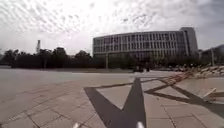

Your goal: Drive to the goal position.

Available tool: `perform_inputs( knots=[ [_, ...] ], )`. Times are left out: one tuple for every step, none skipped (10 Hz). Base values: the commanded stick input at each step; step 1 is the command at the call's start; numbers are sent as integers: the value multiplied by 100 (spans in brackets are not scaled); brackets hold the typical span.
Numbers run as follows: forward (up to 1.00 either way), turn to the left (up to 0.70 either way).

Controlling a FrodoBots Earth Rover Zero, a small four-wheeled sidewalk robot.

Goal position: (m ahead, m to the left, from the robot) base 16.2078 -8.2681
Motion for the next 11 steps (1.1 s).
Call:
perform_inputs(
  knots=[
    [70,-14],
    [70,-9],
    [70,-4],
    [70,0],
    [70,-2],
    [70,-6],
    [70,-11],
    [70,-14],
    [70,-14],
    [70,-14],
    [70,-14]
  ],
)
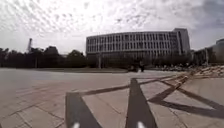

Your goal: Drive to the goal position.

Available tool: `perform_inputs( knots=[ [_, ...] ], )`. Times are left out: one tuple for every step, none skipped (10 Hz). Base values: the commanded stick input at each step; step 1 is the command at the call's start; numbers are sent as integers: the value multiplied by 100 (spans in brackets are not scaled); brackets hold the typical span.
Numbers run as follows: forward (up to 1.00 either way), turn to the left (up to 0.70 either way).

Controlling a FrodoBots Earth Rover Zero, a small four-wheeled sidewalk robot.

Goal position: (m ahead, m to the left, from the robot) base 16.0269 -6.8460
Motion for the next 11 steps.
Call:
perform_inputs(
  knots=[
    [70,-14],
    [70,-12],
    [70,-5],
    [70,0],
    [70,0],
    [70,0],
    [70,0],
    [70,0],
    [70,0],
    [70,-1],
    [70,-7]
  ],
)
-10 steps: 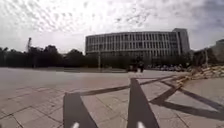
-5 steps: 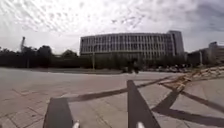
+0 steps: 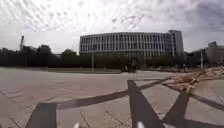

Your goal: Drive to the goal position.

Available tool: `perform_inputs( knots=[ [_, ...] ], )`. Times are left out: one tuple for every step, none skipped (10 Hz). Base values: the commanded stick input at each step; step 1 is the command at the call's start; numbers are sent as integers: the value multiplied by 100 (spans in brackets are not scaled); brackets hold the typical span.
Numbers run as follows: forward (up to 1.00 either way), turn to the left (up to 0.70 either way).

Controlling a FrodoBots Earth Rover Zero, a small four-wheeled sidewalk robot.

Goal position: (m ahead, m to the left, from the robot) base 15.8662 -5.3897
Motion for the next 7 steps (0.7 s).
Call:
perform_inputs(
  knots=[
    [70,-13],
    [70,-14],
    [70,-14],
    [70,-14],
    [70,-14],
    [70,-14],
    [70,-14]
  ],
)
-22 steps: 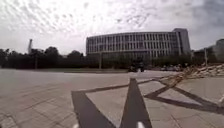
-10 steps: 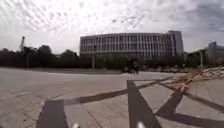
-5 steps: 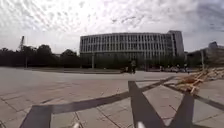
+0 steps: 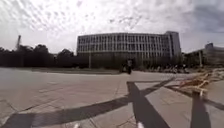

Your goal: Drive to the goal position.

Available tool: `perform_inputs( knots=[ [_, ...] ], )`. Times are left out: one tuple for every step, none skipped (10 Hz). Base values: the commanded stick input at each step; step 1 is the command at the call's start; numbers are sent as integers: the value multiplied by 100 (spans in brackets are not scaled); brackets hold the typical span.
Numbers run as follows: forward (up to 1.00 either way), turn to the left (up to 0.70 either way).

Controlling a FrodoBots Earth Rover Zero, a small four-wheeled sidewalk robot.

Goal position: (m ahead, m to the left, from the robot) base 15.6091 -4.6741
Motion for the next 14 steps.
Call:
perform_inputs(
  knots=[
    [70,-14],
    [70,-14],
    [70,-14],
    [70,-13],
    [70,-5],
    [70,0],
    [70,0],
    [70,0],
    [70,0],
    [70,-1],
    [70,-3],
    [70,-7],
    [70,-11],
    [70,-14]
  ],
)
